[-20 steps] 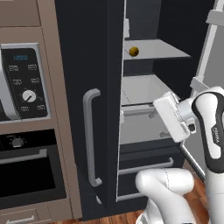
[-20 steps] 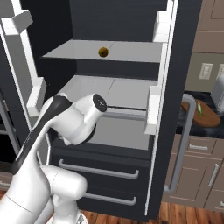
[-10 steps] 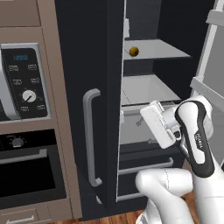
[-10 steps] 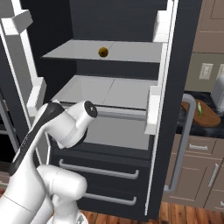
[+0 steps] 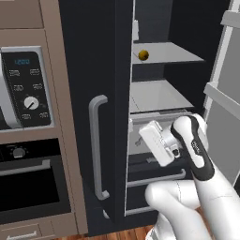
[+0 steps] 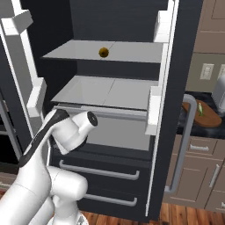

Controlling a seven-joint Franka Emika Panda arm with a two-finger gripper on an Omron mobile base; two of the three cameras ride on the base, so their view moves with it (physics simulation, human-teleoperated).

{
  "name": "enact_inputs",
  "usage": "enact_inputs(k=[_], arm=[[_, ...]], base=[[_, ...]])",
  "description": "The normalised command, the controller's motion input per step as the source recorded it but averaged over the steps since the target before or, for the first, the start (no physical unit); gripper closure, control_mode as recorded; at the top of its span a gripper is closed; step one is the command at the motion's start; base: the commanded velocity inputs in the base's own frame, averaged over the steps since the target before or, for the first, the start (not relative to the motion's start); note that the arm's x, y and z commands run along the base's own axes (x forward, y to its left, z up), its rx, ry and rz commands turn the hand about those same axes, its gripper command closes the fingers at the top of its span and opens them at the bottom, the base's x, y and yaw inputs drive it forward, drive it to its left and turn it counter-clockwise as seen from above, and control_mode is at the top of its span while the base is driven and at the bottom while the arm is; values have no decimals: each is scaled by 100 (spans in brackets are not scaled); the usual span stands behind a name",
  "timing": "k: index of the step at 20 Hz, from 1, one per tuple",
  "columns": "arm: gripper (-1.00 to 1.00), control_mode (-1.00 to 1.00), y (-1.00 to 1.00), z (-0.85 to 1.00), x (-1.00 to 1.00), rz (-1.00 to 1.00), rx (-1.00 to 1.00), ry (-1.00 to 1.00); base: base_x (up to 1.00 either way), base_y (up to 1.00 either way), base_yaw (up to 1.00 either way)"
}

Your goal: Retrieve a lemon from the fridge and place it on the cutting board with the fish.

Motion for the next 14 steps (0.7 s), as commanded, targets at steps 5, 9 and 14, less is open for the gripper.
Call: enact_inputs(k=[5,9,14], arm=[[-100,-100,23,-62,30,14,3,0],[-100,-100,36,-44,29,18,9,0],[-100,-100,33,-41,45,19,13,0]], base=[[0,0,0],[0,0,0],[0,0,0]])
